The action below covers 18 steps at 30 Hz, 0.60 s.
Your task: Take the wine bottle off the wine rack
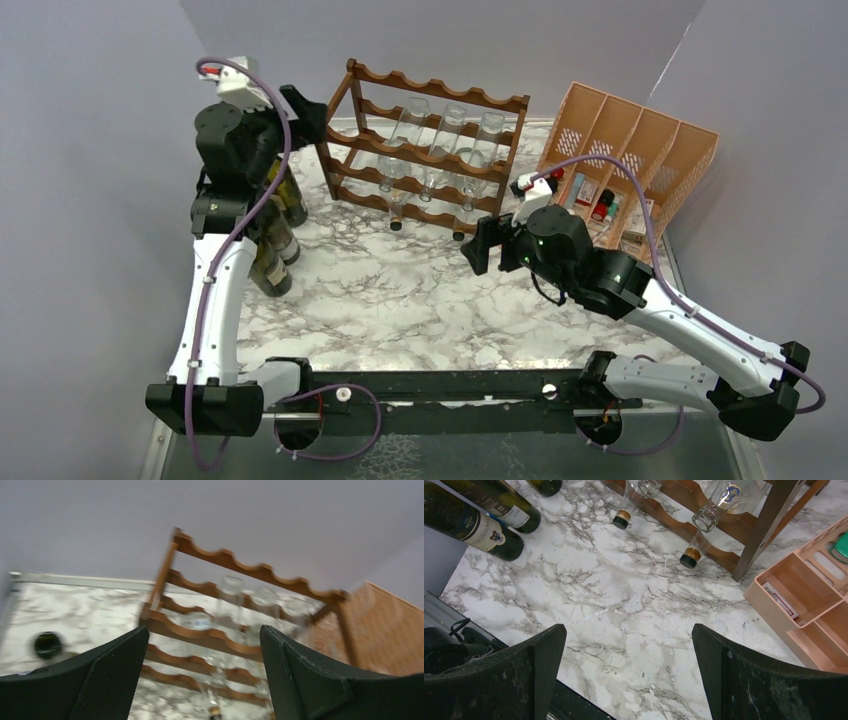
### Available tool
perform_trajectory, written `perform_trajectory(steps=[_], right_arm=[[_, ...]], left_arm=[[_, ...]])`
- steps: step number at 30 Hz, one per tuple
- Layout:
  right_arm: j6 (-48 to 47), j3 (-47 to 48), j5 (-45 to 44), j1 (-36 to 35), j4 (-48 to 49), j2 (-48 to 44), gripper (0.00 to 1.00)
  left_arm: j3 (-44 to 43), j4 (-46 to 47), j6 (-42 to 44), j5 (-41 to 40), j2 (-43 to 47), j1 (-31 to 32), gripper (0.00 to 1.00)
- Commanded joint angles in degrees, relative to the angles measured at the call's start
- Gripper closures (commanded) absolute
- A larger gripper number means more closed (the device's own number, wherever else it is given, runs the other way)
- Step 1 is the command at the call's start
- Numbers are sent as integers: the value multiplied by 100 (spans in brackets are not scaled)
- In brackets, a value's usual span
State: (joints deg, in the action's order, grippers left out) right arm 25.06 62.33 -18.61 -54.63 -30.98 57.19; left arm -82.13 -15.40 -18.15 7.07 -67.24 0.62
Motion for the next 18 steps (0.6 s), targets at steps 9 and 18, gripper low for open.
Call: perform_trajectory(steps=[9, 18], right_arm=[[-254, -45, -249, 8, 122, -29, 1], [-244, -197, -386, 13, 292, -132, 1]], left_arm=[[2148, 762, -847, 608, 649, 2423, 13], [3105, 803, -594, -613, 527, 3692, 13]])
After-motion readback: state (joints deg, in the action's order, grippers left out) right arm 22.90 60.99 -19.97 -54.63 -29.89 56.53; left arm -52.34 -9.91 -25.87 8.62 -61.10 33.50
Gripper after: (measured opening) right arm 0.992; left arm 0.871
